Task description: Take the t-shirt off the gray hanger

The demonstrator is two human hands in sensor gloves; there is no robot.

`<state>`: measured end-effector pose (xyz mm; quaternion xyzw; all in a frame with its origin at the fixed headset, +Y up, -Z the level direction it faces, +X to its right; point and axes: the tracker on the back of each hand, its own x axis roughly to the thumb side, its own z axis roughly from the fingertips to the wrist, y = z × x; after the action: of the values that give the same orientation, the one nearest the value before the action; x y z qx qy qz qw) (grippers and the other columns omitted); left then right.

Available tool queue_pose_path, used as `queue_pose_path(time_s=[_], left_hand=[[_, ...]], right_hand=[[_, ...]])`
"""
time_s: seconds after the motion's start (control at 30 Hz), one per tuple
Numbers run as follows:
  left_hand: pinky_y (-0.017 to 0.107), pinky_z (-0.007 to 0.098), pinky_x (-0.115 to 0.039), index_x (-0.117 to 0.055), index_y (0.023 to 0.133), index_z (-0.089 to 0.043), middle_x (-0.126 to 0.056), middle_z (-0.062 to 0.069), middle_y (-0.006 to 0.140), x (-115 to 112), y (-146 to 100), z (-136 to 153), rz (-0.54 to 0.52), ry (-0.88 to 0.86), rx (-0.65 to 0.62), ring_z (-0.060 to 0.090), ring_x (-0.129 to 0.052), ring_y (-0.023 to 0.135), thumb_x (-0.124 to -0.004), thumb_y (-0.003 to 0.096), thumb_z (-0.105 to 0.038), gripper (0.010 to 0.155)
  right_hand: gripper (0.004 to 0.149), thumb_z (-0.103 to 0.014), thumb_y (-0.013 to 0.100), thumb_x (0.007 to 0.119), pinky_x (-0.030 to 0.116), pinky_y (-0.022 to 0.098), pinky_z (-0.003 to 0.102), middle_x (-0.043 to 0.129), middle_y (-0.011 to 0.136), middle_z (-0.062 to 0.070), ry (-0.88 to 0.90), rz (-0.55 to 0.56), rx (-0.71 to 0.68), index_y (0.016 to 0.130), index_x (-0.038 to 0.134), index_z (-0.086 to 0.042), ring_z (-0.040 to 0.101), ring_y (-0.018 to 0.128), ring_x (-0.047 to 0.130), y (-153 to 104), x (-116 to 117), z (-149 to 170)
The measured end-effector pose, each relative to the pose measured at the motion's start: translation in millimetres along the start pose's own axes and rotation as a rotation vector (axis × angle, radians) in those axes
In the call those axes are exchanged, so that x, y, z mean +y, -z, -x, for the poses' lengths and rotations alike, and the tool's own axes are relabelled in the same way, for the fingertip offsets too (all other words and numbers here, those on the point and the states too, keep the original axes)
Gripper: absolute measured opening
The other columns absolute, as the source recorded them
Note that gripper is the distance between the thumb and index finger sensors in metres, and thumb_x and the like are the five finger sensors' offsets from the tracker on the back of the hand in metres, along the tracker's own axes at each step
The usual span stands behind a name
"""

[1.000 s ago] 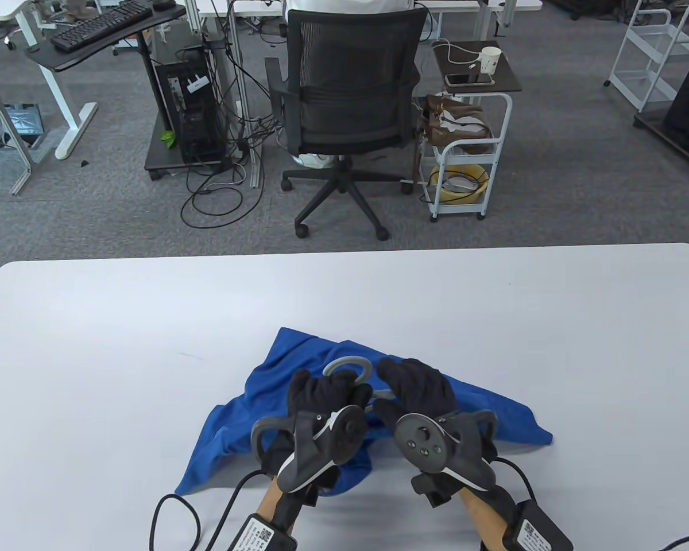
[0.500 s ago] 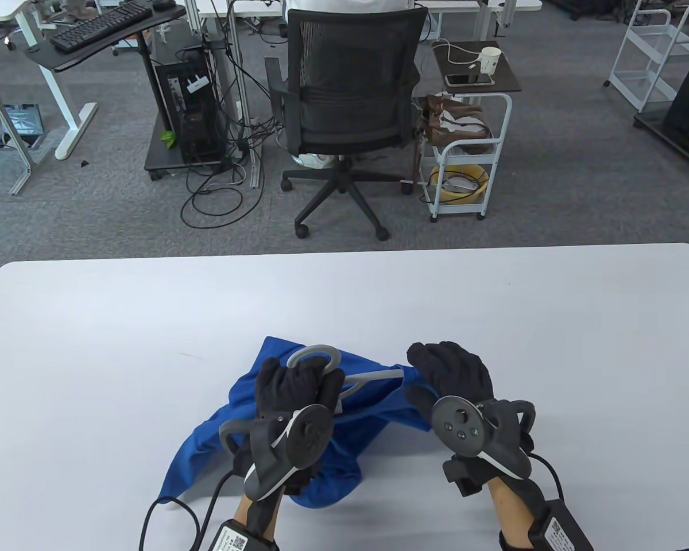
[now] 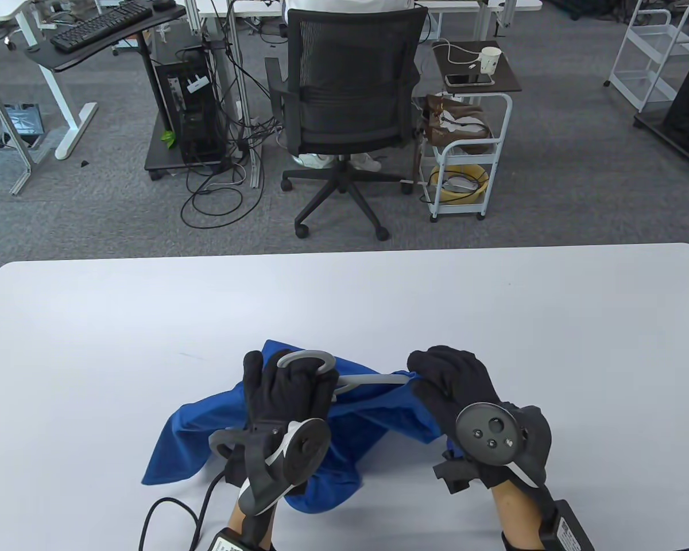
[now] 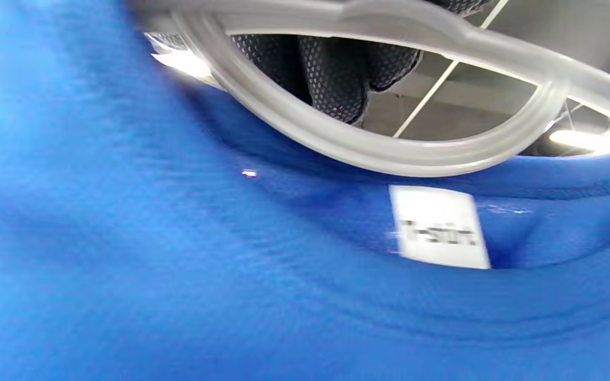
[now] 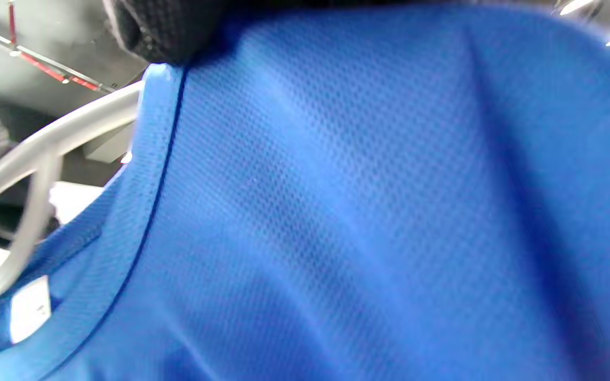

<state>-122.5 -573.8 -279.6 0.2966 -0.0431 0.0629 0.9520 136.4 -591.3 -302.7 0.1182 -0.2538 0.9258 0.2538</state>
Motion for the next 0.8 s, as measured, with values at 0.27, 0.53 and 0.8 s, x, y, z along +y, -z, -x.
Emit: queue_pose_path(time_s=[0.27,0.53,0.8], left_hand=[[0.084,0.059,-0.05,-0.066,0.095,-0.034,-0.083,-0.006,0.101,12.7,1.8,28.4,-0.03,-0.083,0.079,0.03,-0.082,0.101,-0.052,0.059,-0.053,0.043],[0.079,0.055,-0.064,-0.062,0.096,-0.036,-0.084,-0.004,0.092,14.1,2.8,39.6,-0.027,-0.199,0.093,0.017,-0.094,0.078,-0.052,0.0586,-0.05,0.041],[0.079,0.051,-0.066,-0.061,0.096,-0.035,-0.083,-0.004,0.09,13.1,2.8,42.8,-0.014,-0.241,0.096,0.016,-0.093,0.076,-0.051,0.0589,-0.049,0.041]], right_hand=[[0.04,-0.04,0.054,0.063,0.06,0.082,0.051,0.076,0.101,-0.007,-0.018,0.112,0.128,0.094,0.065,-0.035,0.025,0.101,0.074,3.8,-21.3,31.2],[0.039,-0.037,0.053,0.063,0.061,0.081,0.051,0.078,0.098,-0.007,-0.164,0.115,0.158,0.093,0.065,-0.035,0.025,0.099,0.076,5.8,-14.7,37.5],[0.041,-0.039,0.053,0.064,0.062,0.081,0.051,0.079,0.099,-0.006,-0.186,-0.019,0.137,0.094,0.066,-0.034,0.026,0.099,0.076,9.2,5.8,36.1]])
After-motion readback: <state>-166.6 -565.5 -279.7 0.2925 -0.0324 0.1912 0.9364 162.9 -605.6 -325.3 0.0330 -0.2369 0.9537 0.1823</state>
